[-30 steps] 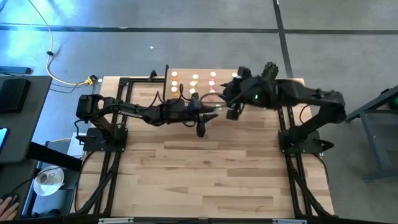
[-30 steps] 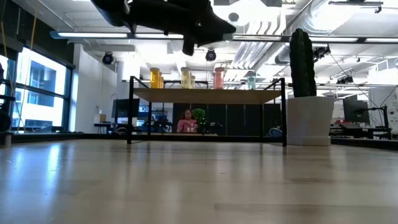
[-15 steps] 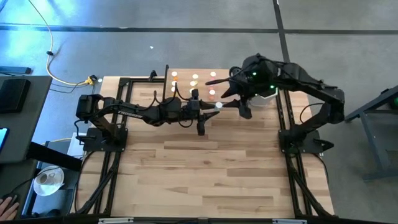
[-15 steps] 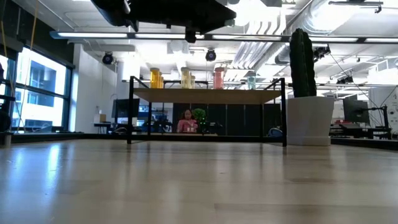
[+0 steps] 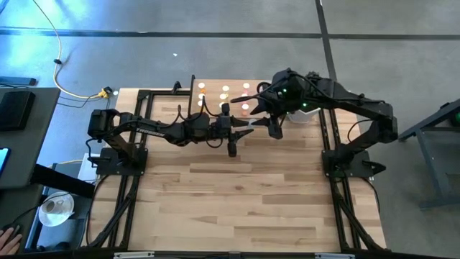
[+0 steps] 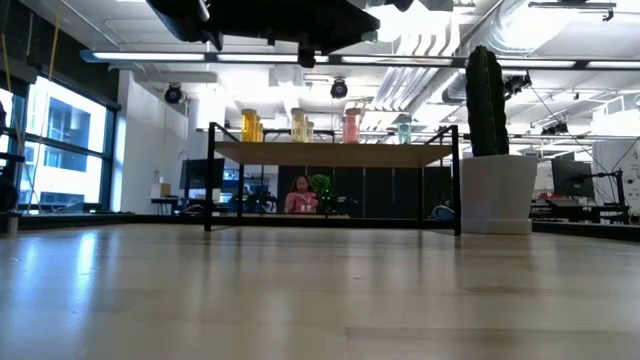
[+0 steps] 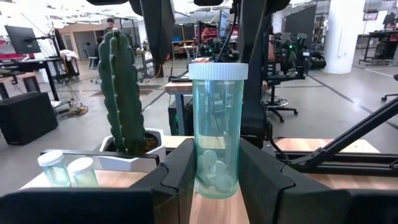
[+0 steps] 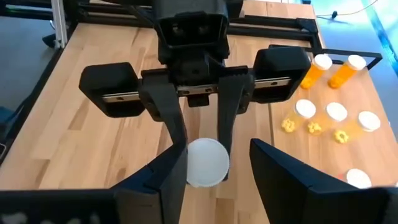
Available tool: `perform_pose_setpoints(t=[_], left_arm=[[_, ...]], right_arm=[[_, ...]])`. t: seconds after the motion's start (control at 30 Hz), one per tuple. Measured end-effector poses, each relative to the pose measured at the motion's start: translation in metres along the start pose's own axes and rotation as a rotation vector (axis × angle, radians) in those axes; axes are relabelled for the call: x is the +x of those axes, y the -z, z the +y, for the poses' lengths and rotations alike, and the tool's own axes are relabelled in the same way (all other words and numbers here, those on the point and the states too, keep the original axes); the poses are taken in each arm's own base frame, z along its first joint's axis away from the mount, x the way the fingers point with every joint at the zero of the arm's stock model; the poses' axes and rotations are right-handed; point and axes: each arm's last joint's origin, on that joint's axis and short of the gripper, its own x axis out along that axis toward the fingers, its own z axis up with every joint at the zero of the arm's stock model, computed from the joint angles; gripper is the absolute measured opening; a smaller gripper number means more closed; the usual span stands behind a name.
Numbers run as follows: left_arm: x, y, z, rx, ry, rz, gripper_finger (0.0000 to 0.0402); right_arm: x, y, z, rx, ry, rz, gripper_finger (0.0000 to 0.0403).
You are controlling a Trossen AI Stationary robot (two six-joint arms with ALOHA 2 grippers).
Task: Pick and place medicine bottles onto shelf by color
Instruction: Put the blue pill bottle on the shelf aligned with the other blue pill bottles
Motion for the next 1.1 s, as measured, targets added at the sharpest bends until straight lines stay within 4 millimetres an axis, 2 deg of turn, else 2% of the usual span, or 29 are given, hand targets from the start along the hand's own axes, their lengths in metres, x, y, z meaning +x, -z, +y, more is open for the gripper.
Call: perform_pose_setpoints(t=[0.37,0.63,0.8,1.1], left_arm=[[0.000,0.000,0.001,-0.020,-0.024,0.001,0.0094],[0.000,0.000,0.001,-0.027,-0.027,-0.001,0.0095],[0.000,0.000,0.001,-0.026,-0.029,0.005,0.0095],[0.000,0.001,0.001,-0.026,-0.035,0.010,0.0095]], right_arm=[[0.000,0.001,0.001,0.058,-0.030,0.007,0.0165],[0.018,0.002,-0.001,0.069,-0.036,0.050,0.0165],[0.020,0.003,-0.001,0.078,-0.036,0.060,0.0164],[0.020,0.004,-0.001,0.095,-0.034,0.071,0.0113]])
